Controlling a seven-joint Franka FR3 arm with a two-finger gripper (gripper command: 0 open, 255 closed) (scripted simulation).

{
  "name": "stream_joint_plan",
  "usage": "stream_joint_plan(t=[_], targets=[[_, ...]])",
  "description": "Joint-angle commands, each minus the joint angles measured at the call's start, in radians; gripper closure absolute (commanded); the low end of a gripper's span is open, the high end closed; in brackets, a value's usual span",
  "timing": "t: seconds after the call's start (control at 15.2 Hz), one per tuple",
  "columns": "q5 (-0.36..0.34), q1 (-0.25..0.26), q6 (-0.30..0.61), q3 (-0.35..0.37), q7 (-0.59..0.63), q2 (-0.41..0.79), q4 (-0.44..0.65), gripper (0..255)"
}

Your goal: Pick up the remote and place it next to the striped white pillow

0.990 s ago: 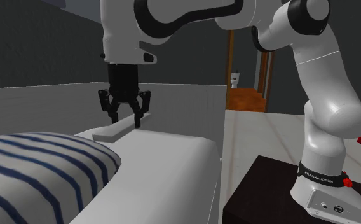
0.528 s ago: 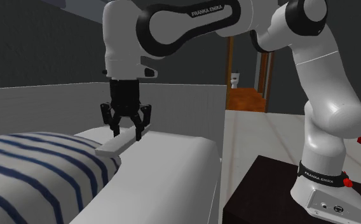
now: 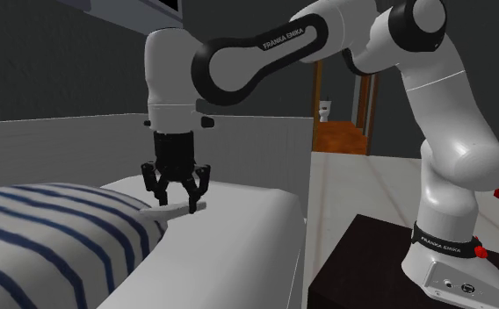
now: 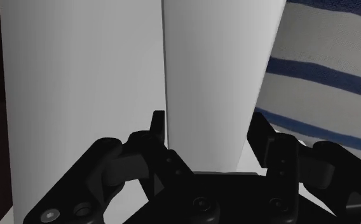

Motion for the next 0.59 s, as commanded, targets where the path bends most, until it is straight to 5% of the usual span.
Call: stream_joint_plan(t=[0.0, 0.53], targets=[[-0.005, 0.0, 0.022, -0.003, 0.002, 0.008, -0.014, 255], [-0.037, 0.008, 0.109, -0.019, 0.022, 0.053, -0.063, 255]])
